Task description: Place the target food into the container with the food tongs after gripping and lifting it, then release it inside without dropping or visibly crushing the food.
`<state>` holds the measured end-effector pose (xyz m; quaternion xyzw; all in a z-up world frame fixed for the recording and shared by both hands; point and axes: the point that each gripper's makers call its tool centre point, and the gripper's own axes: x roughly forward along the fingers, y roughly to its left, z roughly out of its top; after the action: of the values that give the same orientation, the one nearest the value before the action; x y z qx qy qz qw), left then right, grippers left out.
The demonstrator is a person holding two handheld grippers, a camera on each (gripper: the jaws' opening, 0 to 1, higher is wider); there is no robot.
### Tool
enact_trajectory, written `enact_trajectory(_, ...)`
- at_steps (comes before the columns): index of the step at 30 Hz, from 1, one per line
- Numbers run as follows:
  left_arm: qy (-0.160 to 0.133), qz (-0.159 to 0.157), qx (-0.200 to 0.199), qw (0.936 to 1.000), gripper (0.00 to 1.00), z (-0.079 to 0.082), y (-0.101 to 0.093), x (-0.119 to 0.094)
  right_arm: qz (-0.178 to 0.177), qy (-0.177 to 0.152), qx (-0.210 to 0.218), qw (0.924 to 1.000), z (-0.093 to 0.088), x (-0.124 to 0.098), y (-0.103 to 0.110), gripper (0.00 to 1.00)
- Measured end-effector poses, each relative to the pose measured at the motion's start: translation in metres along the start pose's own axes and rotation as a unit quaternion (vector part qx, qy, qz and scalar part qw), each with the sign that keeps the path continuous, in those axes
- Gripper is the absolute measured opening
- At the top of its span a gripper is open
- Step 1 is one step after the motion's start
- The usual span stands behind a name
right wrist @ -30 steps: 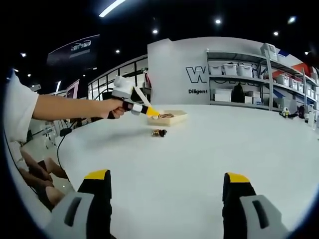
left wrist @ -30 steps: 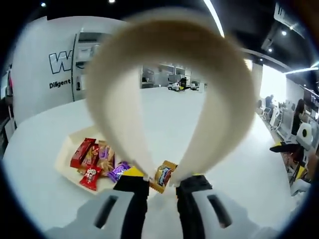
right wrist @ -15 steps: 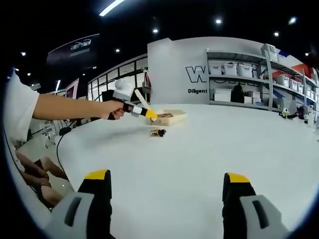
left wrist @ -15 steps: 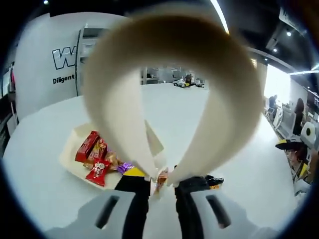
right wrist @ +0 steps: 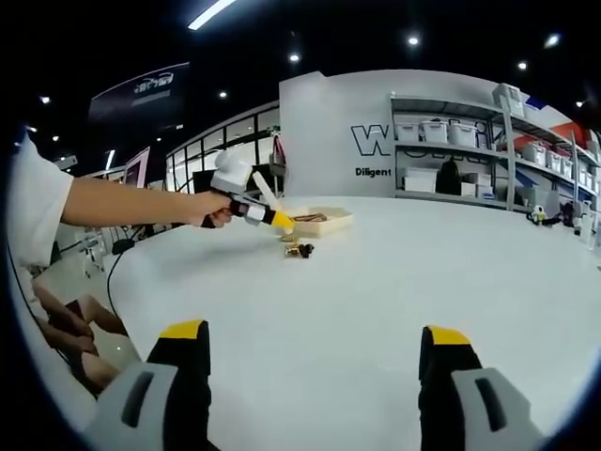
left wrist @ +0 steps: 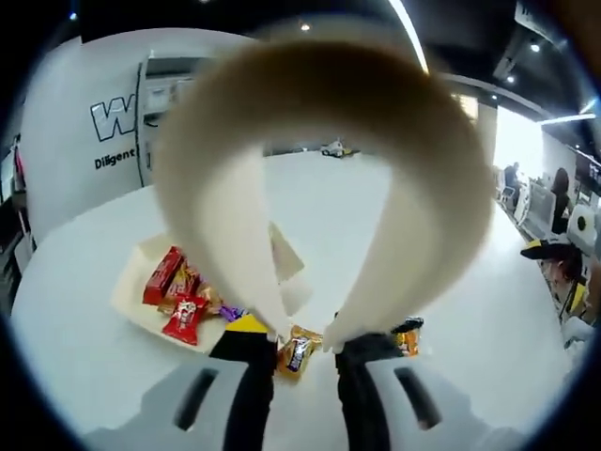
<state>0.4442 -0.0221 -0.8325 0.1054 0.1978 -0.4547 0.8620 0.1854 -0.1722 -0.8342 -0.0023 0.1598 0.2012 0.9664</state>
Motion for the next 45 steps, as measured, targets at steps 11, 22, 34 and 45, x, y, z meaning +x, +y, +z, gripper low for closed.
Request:
enact_trajectory(11, 0.004, 0.000, 0.010, 0.9999, 0.27, -0.007, 0.006, 0.004, -0.006, 0.003, 0.000, 1.0000, -0.002, -0.001, -0.002, 0.91)
enact_trajectory(22, 0.007, -0.017, -0.033, 0.9993, 0.17, -0.020, 0.004, 0.007, -0.004, 0.010, -0.004, 0.9999, -0.004, 0.001, -0.001, 0.90)
enact_trajectory(34, 0.015, -0.010, -0.034, 0.9993, 0.18, -0.019, -0.002, 0.006, -0.003, 0.010, -0.005, 0.9999, -0.005, 0.001, -0.001, 0.90)
enact_trajectory(45, -0.021, -0.012, -0.018, 0.9996, 0.18, 0.016, -0.006, -0.012, -0.001, 0.003, -0.006, 1.0000, -0.002, 0.000, 0.001, 0.90)
